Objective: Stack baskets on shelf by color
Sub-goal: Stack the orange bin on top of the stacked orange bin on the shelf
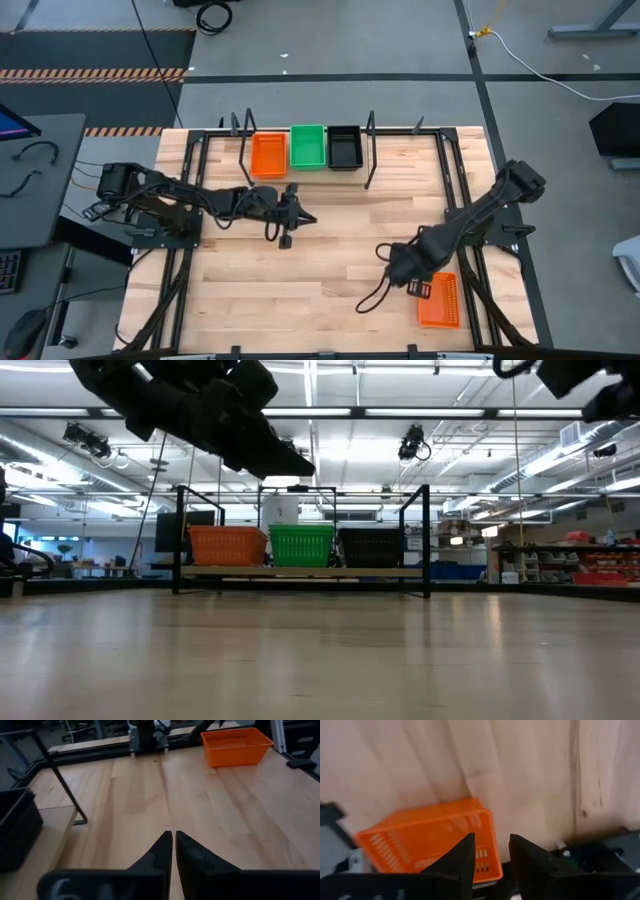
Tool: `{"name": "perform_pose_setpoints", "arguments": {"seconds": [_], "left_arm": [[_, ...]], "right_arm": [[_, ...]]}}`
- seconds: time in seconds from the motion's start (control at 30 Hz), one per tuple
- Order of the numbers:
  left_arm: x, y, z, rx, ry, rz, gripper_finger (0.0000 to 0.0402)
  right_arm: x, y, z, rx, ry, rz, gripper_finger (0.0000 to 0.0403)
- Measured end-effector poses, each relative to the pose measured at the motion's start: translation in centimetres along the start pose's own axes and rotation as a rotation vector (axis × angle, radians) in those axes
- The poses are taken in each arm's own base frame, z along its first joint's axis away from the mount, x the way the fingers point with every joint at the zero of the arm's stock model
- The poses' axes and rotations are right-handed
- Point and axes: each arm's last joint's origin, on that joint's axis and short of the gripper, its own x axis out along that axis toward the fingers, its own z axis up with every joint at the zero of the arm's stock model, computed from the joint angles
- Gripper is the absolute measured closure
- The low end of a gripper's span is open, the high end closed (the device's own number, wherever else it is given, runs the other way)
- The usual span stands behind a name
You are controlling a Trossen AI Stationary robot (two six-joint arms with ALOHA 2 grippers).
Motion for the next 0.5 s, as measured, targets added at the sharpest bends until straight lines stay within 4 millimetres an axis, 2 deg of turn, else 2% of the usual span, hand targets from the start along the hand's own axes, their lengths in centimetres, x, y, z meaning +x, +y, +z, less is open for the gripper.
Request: {"name": "perform_pose_setpoints", "arguments": {"seconds": [0.2,0.37,0.5], "left_arm": [[0.0,-1.1,0.1,0.013,-0.002,-0.033,0.0370],[0.0,-1.7,-0.1,0.021,0.026,-0.054,0.0378],[0.0,-1.9,-0.3,0.023,0.042,-0.062,0.0385]], "right_arm": [[2.2,1.5,-0.4,-0.015,0.065,-0.130,0.0265],[2.8,2.5,-2.0,-0.022,0.026,-0.165,0.0263],[3.3,2.2,-3.6,0.055,-0.012,-0.141,0.0263]]}}
